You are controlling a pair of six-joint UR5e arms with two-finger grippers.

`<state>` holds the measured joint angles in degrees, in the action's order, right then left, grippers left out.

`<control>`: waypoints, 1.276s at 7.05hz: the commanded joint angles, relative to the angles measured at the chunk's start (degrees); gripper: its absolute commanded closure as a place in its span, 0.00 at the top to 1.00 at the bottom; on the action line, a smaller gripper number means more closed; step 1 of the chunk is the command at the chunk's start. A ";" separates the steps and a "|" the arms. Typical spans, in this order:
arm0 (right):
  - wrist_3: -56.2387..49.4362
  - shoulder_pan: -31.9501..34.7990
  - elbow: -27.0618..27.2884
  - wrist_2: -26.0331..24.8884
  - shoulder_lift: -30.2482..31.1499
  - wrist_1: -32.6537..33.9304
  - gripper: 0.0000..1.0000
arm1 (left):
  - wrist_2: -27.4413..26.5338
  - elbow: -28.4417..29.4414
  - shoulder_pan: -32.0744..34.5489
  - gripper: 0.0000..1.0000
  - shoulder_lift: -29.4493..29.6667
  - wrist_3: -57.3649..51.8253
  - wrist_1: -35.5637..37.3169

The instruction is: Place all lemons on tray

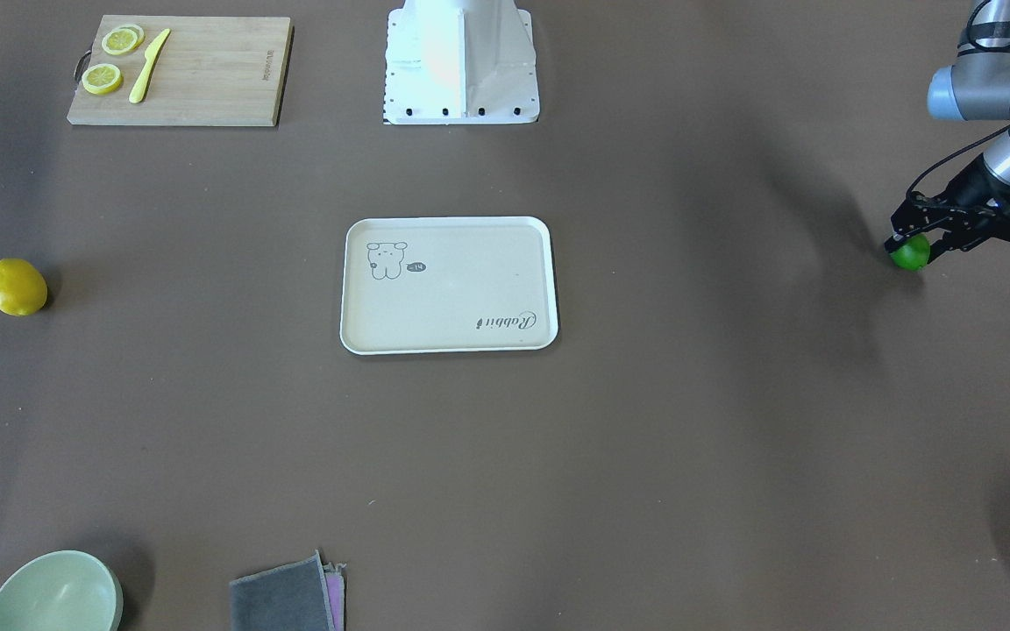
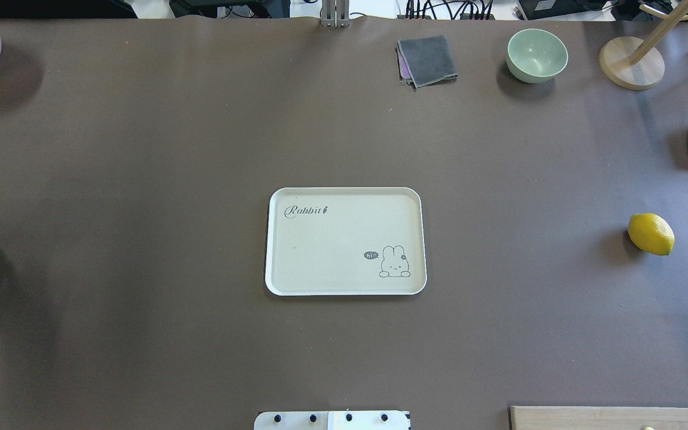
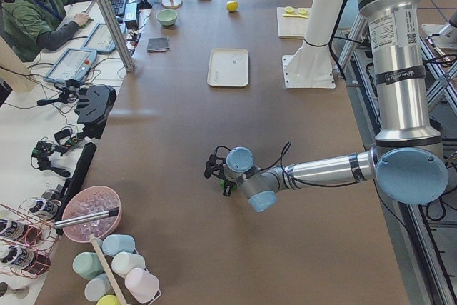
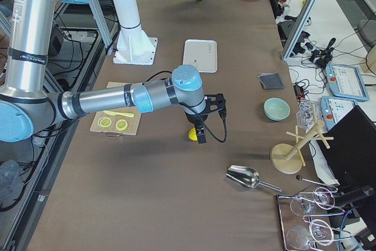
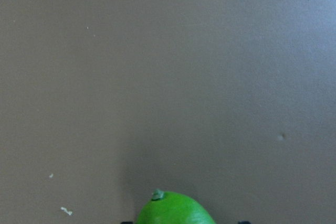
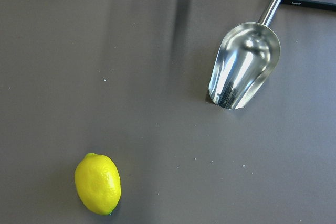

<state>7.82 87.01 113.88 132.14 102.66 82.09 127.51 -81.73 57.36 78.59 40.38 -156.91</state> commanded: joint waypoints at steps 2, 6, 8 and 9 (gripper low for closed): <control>-0.09 0.00 -0.32 0.05 0.26 0.09 1.00 | 0.37 -2.91 -0.06 0.00 5.04 6.86 0.37; -0.18 0.00 -0.32 0.05 0.44 0.00 1.00 | -0.51 -2.56 -4.87 0.00 23.32 26.89 1.43; -0.70 0.00 -0.32 0.05 0.44 -0.17 1.00 | -11.35 -2.56 -15.29 0.00 32.11 36.75 2.13; -0.88 0.00 -0.32 0.05 0.44 -1.57 1.00 | -17.41 -2.90 -19.61 0.00 37.46 40.00 7.44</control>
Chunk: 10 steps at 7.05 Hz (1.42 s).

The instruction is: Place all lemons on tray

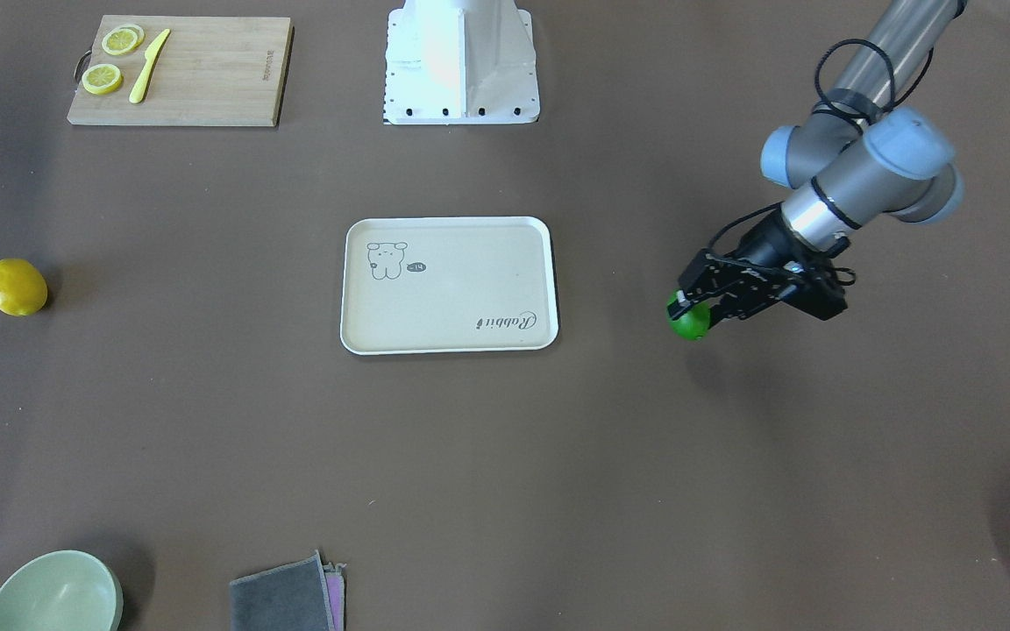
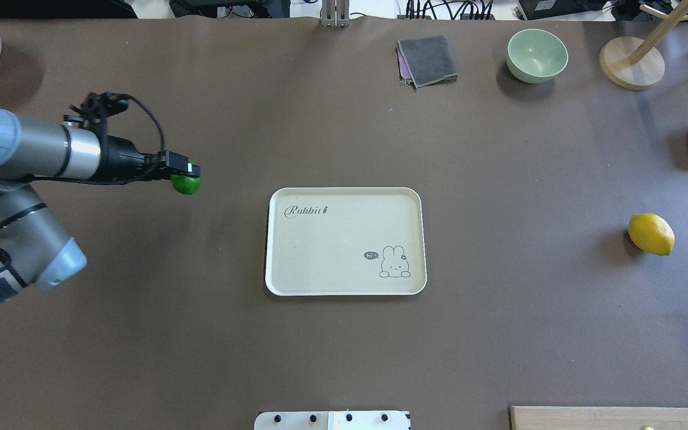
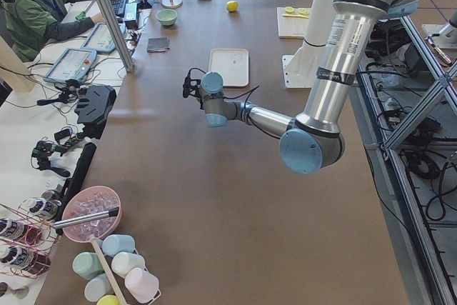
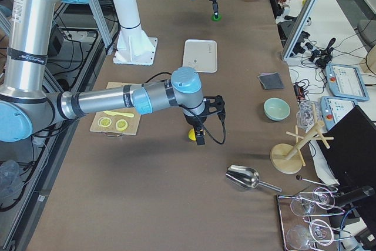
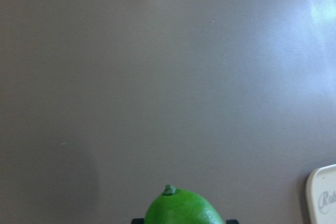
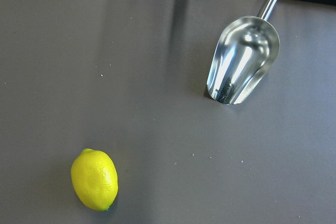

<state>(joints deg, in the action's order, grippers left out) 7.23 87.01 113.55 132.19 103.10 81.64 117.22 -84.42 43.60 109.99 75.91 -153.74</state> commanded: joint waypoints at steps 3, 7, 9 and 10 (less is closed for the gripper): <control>-0.37 0.00 -0.08 0.17 0.70 -2.37 1.00 | -17.80 -0.22 -14.23 0.29 11.30 5.13 10.39; -0.46 0.00 0.09 0.26 0.35 -2.89 1.00 | -18.00 -5.72 -13.63 0.98 8.86 4.34 10.65; 0.68 -1.83 -0.08 0.00 0.09 -4.21 1.00 | -10.85 -13.01 -5.59 0.98 6.13 -3.77 24.63; 3.64 -3.94 -0.17 -0.44 0.09 -4.39 1.00 | -4.09 -16.36 -0.49 0.98 2.29 -11.06 27.58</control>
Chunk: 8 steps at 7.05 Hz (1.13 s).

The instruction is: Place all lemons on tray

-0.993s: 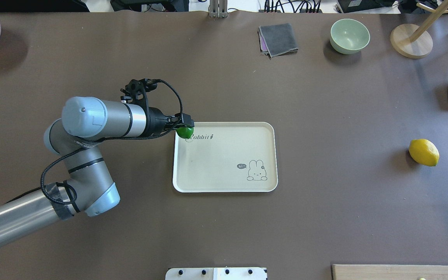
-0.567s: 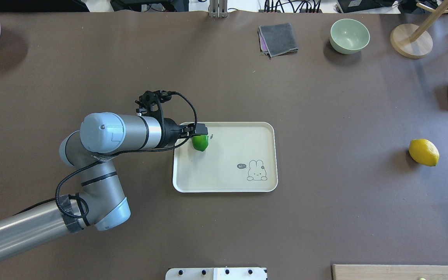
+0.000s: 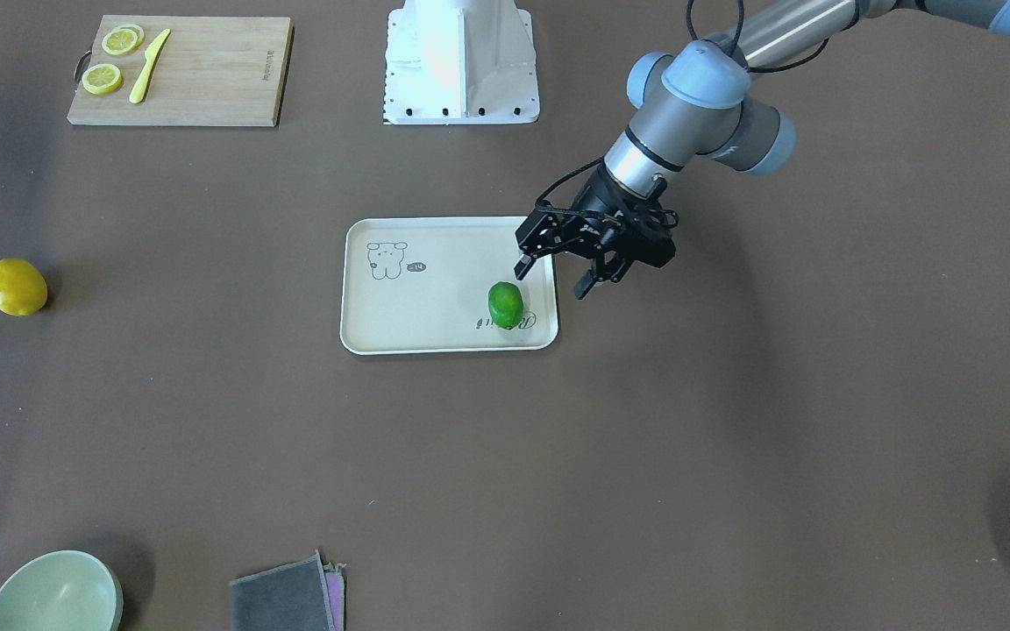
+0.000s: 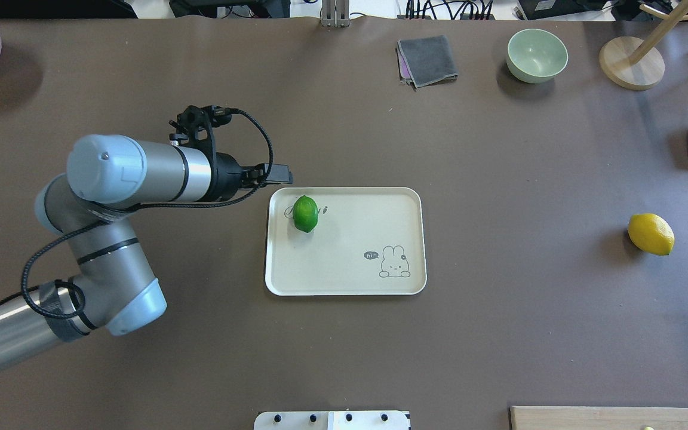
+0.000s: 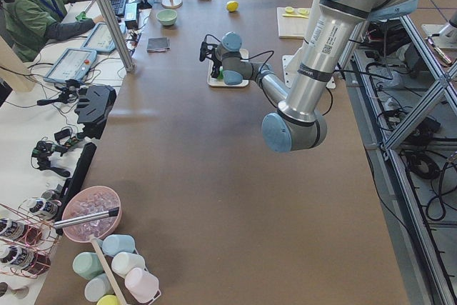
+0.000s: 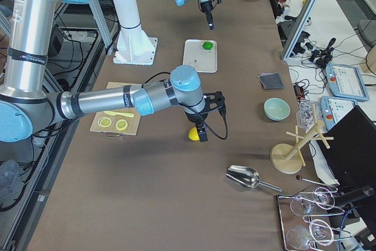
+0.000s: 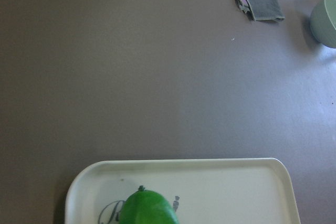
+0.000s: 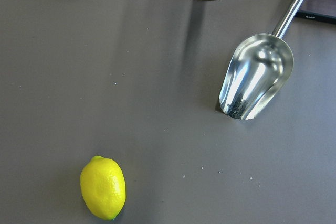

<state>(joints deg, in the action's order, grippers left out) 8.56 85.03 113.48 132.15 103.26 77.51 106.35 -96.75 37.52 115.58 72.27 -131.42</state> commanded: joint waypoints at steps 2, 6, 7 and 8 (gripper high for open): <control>7.87 -11.25 -0.45 -1.80 -1.56 -0.43 1.00 | 17.98 -4.50 16.49 0.98 -11.05 -19.82 5.04; 7.17 -22.86 -6.15 -8.66 -6.05 -1.48 1.00 | 20.83 -4.41 20.76 0.98 -14.77 -26.74 4.95; 7.17 -24.29 -8.86 -8.93 -5.97 -5.05 1.00 | 20.83 -4.41 20.76 0.98 -14.77 -26.74 4.86; 7.35 -26.21 -12.54 -8.75 -5.88 -8.40 1.00 | 20.83 -4.41 20.76 0.98 -14.77 -26.74 4.95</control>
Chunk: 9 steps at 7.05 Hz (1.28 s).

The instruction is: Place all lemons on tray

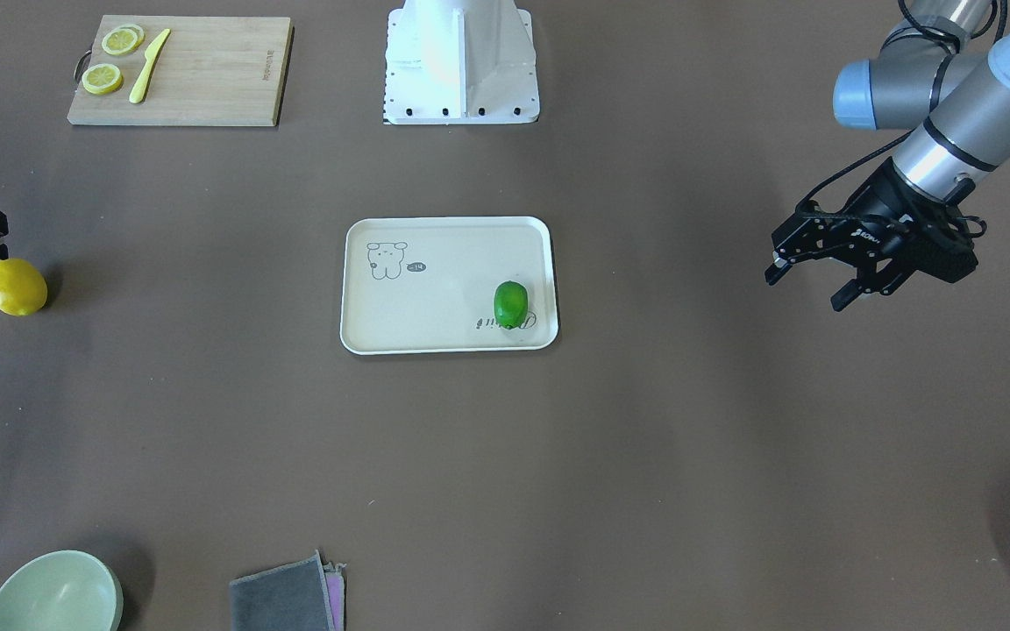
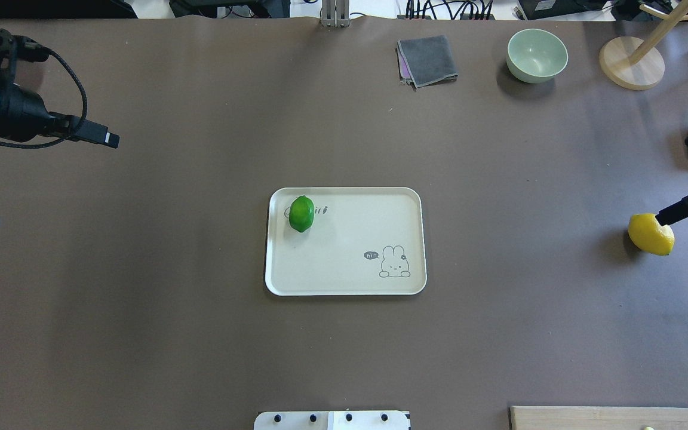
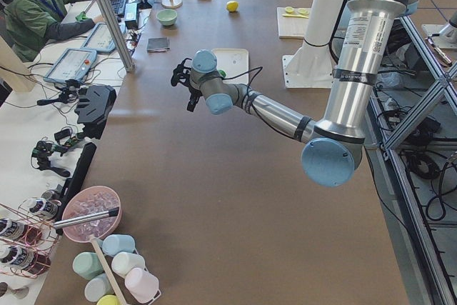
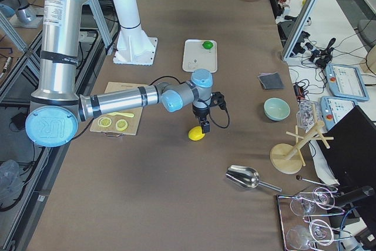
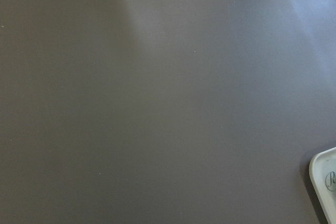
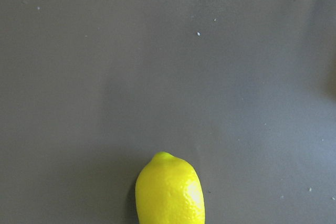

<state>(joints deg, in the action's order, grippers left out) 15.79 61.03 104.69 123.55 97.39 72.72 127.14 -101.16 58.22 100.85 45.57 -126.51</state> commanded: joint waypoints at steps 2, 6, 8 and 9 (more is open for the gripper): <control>0.55 -3.80 -9.91 0.55 0.17 -11.68 1.00 | -0.14 0.00 0.05 0.98 -0.04 -0.05 0.03; 0.91 -6.09 -11.61 0.47 -0.09 -13.92 0.99 | -0.31 0.09 -0.04 0.98 0.05 0.04 -0.06; 1.26 -6.10 -10.91 0.03 -0.18 -14.01 0.00 | -0.31 0.00 -0.04 0.98 -0.04 0.04 -0.06; 1.35 -6.10 -10.21 -0.06 -0.79 -14.36 0.00 | -0.40 0.09 -0.04 0.98 -0.04 0.04 -0.06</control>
<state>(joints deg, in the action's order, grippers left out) 16.97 54.95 93.79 123.69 97.08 58.69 126.81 -101.14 58.19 100.82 45.61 -126.56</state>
